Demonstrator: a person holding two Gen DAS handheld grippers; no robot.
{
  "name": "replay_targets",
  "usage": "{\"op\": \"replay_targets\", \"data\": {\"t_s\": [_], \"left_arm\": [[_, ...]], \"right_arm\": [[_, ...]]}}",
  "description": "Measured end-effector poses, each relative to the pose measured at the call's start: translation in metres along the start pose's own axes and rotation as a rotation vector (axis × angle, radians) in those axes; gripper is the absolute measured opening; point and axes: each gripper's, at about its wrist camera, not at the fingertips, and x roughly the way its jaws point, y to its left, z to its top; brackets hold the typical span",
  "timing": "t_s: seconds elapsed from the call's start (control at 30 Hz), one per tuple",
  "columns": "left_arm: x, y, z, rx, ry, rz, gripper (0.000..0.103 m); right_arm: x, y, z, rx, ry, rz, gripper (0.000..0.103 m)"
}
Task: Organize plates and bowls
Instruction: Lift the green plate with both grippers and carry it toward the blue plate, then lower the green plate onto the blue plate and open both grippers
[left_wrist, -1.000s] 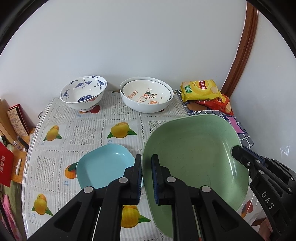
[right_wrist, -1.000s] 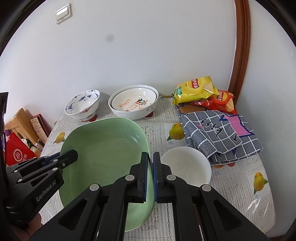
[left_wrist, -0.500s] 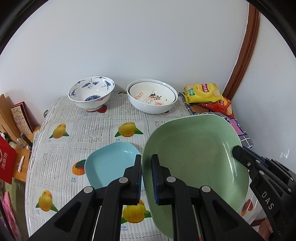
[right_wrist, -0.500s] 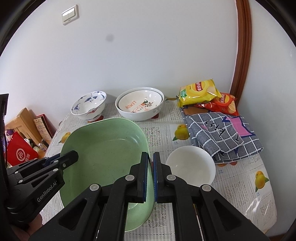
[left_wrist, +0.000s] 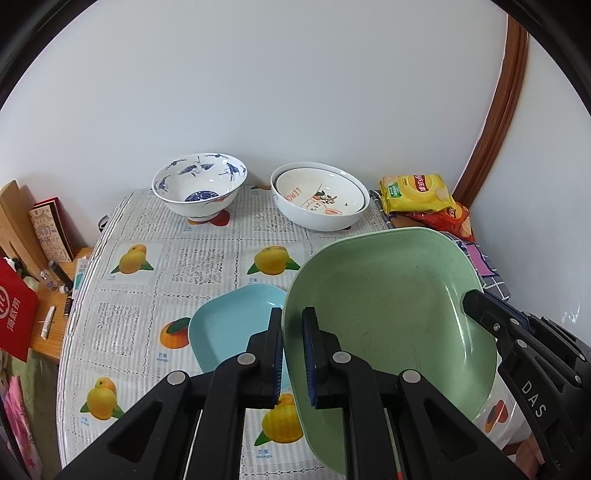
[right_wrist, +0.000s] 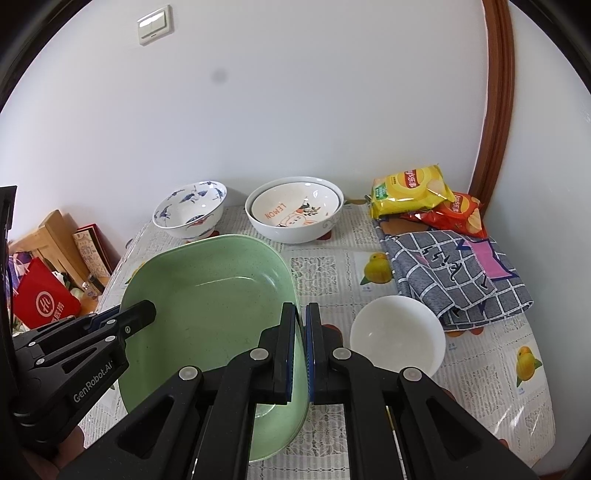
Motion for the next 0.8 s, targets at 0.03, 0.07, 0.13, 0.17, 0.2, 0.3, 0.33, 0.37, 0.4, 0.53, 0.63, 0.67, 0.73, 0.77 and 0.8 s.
{"op": "replay_targets", "data": {"t_s": [0.03,0.07,0.13,0.17,0.2,0.3,0.33,0.37,0.4,0.53,0.63,0.67,0.73,0.77,0.8], "left_arm": [[0.000,0.002,0.000,-0.003,0.000,0.002,0.010],[0.000,0.004,0.000,-0.005,0.001,0.004,0.010],[0.001,0.007,-0.001,-0.011,0.003,0.008,0.010],[0.002,0.009,-0.001,-0.014,0.004,0.010,0.010],[0.002,0.011,-0.001,-0.017,0.005,0.011,0.010],[0.003,0.018,-0.001,-0.027,0.007,0.017,0.010],[0.003,0.020,-0.001,-0.029,0.007,0.019,0.010],[0.004,0.022,-0.001,-0.031,0.007,0.021,0.010],[0.004,0.025,-0.001,-0.035,0.008,0.023,0.010],[0.007,0.033,0.000,-0.044,0.014,0.028,0.010],[0.010,0.038,0.000,-0.049,0.019,0.033,0.010],[0.011,0.039,0.000,-0.052,0.020,0.034,0.010],[0.014,0.043,0.000,-0.057,0.025,0.035,0.010],[0.015,0.045,0.000,-0.060,0.026,0.036,0.010],[0.016,0.046,0.000,-0.062,0.028,0.037,0.010]], "right_arm": [[0.001,0.001,0.000,-0.001,0.000,0.002,0.006],[0.001,0.002,0.000,-0.002,0.002,0.003,0.006],[0.003,0.006,0.000,-0.007,0.003,0.005,0.006],[0.004,0.008,0.000,-0.010,0.004,0.007,0.006],[0.005,0.010,0.000,-0.013,0.005,0.009,0.006],[0.008,0.015,0.001,-0.019,0.009,0.016,0.006],[0.010,0.017,0.001,-0.021,0.010,0.018,0.006],[0.011,0.019,0.002,-0.024,0.012,0.020,0.006],[0.013,0.022,0.002,-0.027,0.012,0.022,0.006],[0.018,0.028,0.003,-0.033,0.017,0.029,0.006],[0.023,0.033,0.003,-0.036,0.026,0.032,0.006],[0.025,0.035,0.003,-0.038,0.028,0.033,0.006],[0.028,0.037,0.003,-0.041,0.032,0.035,0.006],[0.030,0.039,0.003,-0.043,0.034,0.036,0.006],[0.031,0.040,0.003,-0.045,0.037,0.036,0.006]]}}
